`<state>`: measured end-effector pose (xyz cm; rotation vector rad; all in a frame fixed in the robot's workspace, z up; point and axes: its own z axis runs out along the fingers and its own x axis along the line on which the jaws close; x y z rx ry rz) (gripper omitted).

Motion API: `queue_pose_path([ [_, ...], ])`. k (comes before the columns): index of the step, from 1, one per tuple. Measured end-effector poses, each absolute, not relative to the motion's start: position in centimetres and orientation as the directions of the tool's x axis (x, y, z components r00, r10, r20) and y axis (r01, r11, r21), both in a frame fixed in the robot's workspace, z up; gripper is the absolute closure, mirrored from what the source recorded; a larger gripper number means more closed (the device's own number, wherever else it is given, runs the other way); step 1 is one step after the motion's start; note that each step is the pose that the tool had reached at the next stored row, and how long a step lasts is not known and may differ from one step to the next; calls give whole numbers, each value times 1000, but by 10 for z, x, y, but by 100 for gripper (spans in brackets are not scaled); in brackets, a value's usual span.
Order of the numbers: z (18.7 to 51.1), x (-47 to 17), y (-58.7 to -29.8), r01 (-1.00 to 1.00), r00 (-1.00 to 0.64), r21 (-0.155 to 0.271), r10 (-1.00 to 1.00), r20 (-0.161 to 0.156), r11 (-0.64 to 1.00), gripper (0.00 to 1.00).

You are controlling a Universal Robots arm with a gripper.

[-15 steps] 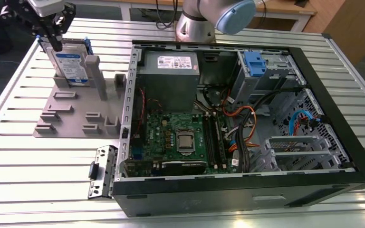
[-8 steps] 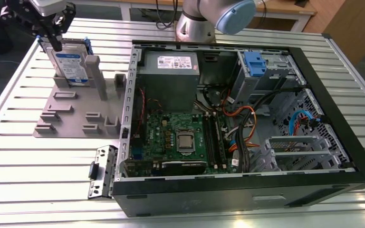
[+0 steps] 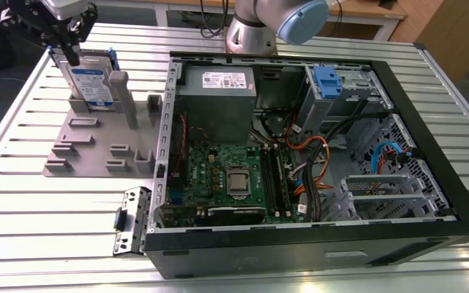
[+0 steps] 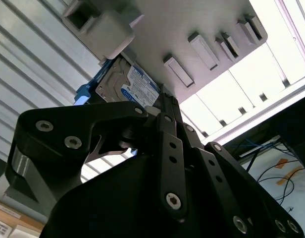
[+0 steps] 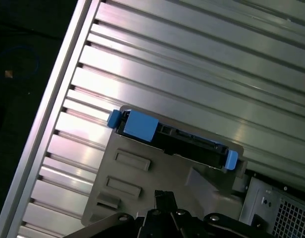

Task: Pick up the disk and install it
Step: 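Pick up the disk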

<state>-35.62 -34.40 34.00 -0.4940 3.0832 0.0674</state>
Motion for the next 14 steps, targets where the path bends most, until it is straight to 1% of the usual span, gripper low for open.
queue_pose_path([
  [14, 340, -356, -344, -388, -922, 40, -387, -25, 921, 90],
])
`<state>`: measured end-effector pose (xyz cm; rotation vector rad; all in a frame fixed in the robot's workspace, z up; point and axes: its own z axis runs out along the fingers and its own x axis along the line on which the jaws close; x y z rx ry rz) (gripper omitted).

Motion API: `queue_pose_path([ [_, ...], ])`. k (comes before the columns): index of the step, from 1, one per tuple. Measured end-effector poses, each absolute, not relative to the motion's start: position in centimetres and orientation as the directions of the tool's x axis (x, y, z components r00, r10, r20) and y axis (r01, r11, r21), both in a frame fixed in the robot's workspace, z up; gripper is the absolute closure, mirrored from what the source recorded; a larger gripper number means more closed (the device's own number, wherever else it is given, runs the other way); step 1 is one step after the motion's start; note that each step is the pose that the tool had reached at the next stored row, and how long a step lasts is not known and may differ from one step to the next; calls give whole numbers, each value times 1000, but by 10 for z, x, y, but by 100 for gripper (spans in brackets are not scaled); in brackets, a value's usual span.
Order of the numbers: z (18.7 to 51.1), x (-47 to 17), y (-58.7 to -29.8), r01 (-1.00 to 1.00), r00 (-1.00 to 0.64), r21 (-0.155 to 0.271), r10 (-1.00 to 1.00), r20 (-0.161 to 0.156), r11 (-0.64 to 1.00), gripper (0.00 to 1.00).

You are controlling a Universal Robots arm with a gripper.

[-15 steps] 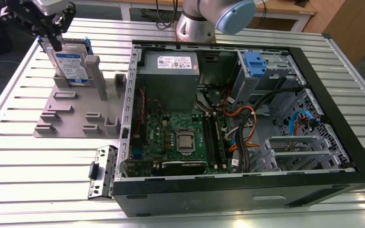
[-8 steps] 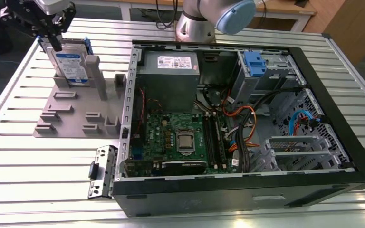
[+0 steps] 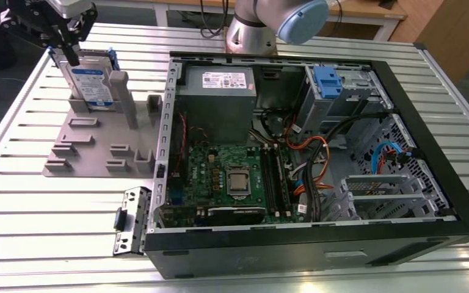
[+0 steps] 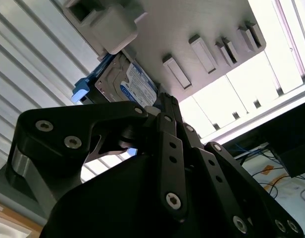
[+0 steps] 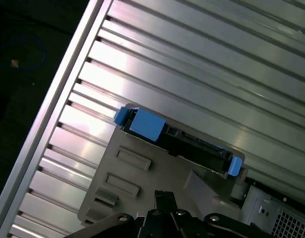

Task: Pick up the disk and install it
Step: 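Pick up the disk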

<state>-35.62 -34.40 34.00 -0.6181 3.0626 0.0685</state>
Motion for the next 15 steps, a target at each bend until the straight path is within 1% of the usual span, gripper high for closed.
queue_pose_path([
  [15, 340, -356, -344, -469, -883, 40, -468, -25, 883, 90],
])
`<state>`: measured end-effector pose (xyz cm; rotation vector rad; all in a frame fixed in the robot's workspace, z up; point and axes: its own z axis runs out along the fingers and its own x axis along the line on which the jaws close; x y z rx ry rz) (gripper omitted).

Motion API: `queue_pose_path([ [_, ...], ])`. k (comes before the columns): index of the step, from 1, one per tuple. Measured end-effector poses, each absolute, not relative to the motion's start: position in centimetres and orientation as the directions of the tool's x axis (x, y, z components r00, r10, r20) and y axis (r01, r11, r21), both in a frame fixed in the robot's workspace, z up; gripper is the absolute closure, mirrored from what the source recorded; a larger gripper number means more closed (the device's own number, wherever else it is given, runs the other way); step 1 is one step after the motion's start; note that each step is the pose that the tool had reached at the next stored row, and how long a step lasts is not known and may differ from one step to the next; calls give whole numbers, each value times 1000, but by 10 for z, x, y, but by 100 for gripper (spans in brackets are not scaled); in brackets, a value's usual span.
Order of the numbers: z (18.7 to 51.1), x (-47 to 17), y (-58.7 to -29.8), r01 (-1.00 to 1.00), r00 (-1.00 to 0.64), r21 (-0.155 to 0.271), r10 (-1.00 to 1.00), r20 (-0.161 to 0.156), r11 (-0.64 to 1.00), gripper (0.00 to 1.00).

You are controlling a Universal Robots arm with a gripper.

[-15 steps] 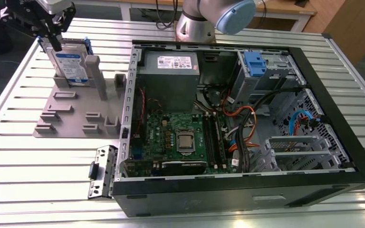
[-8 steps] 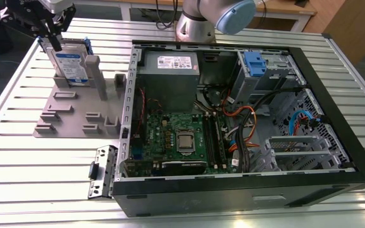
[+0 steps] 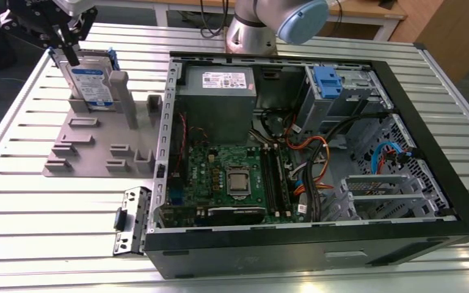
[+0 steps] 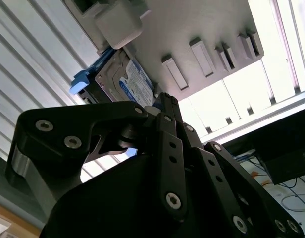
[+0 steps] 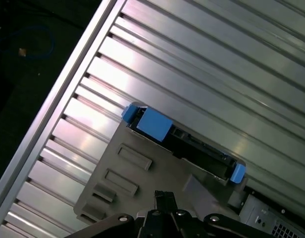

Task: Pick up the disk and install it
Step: 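Pick up the disk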

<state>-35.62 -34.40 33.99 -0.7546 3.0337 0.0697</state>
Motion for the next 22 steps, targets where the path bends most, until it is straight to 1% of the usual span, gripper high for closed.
queue_pose_path([
  [22, 340, -356, -344, -583, -813, 40, -582, -25, 812, 90],
])
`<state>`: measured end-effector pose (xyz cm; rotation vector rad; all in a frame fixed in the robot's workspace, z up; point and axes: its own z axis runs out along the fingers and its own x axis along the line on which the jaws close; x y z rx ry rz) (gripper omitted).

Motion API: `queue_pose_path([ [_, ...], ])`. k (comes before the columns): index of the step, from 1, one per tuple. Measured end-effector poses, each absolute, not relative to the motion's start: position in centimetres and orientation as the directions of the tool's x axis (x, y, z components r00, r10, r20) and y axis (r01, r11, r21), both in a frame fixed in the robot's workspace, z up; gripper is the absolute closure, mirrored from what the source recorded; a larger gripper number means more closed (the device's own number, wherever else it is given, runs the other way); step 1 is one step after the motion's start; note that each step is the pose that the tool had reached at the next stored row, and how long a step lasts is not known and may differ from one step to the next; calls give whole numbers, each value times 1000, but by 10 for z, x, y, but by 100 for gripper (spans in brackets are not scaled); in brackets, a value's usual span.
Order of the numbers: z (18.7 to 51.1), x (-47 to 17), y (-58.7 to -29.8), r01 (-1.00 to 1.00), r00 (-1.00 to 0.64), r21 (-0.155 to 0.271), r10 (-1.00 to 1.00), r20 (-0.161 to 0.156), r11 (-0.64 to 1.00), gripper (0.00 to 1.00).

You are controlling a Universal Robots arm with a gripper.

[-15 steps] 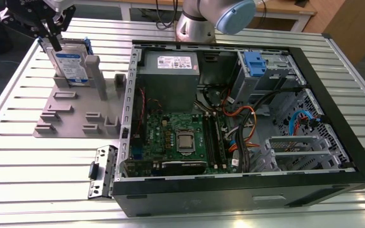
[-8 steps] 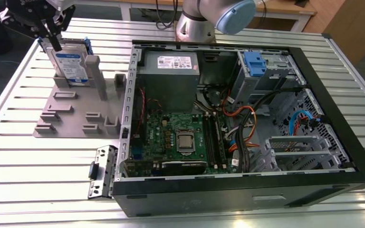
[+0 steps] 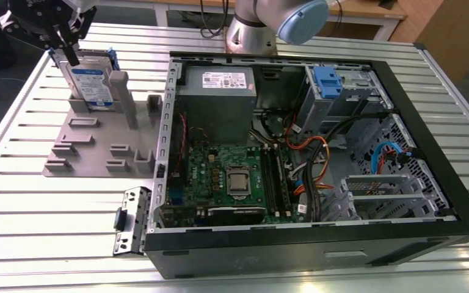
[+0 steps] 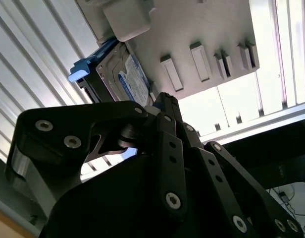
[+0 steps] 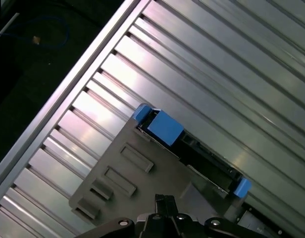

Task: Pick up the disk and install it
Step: 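Pick up the disk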

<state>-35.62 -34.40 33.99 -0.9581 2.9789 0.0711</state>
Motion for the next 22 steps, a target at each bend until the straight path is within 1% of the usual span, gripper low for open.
queue_pose_path([
  [22, 340, -356, -344, -728, -685, 39, -728, -25, 684, 90],
])
